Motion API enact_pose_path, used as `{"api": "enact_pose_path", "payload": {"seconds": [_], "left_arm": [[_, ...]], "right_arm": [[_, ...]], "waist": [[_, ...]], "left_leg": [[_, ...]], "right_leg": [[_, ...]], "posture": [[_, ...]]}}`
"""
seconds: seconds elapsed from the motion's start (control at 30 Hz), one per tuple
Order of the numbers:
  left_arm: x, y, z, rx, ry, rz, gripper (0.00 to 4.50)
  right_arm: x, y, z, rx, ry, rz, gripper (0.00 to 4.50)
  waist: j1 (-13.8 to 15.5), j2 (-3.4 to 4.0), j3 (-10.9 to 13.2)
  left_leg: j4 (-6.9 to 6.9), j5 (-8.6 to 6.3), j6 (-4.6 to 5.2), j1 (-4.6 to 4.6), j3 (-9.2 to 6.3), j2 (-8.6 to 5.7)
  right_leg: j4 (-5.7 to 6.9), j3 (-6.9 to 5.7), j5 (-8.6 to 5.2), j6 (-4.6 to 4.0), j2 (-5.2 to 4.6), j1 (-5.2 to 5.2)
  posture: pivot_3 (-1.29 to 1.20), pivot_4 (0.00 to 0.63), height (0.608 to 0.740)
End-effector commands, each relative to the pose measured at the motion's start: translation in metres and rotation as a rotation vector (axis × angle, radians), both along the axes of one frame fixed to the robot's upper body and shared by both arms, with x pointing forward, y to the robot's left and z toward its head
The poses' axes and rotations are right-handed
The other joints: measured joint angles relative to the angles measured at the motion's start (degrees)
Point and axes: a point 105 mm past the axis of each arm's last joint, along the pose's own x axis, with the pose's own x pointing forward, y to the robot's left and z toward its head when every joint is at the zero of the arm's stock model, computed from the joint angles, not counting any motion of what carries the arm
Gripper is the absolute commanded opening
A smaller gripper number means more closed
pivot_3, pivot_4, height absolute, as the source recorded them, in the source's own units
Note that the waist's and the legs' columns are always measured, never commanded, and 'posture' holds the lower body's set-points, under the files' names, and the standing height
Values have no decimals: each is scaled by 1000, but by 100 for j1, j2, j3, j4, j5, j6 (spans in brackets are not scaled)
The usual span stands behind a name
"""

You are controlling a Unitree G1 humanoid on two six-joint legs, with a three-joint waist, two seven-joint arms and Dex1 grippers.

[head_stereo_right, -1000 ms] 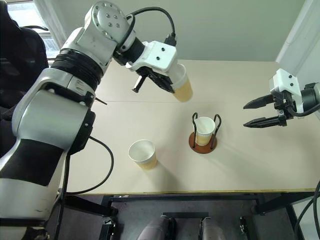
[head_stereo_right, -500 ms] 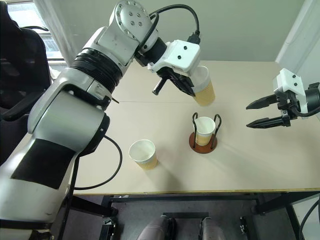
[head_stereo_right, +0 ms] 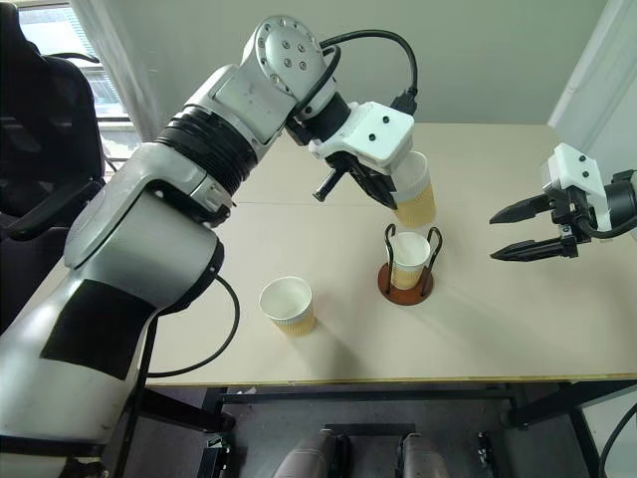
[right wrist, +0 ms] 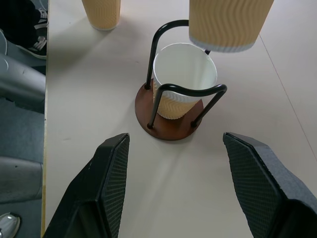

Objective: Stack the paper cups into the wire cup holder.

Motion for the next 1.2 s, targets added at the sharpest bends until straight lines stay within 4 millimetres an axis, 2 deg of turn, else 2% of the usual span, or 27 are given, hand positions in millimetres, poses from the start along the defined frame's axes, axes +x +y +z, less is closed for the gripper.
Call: {"api": "enact_pose_path", "payload": {"seconds": [0.03, 0.33, 1.2], "left_arm": [[-6, -2, 4, 27, -12, -42, 65], [-3, 2, -2, 69, -22, -36, 65], [-7, -2, -14, 117, -4, -69, 65]], "right_arm": [[-6, -1, 16, 9, -53, 9, 3037], [-7, 0, 16, 10, -49, 7, 3037], [-11, -2, 13, -4, -41, 2, 3037]], "waist": [[1, 0, 0], [2, 0, 0], [13, 0, 0]], "left_leg": [[0, 0, 0, 0, 0, 0], [0, -1, 1, 0, 0, 0], [0, -2, 2, 0, 0, 0]], "right_leg": [[0, 0, 0, 0, 0, 0], [-2, 0, 1, 5, 0, 1], [-4, 0, 0, 11, 0, 4]], "posture": [[0, 150, 740], [0, 150, 740], [0, 150, 740]]}}
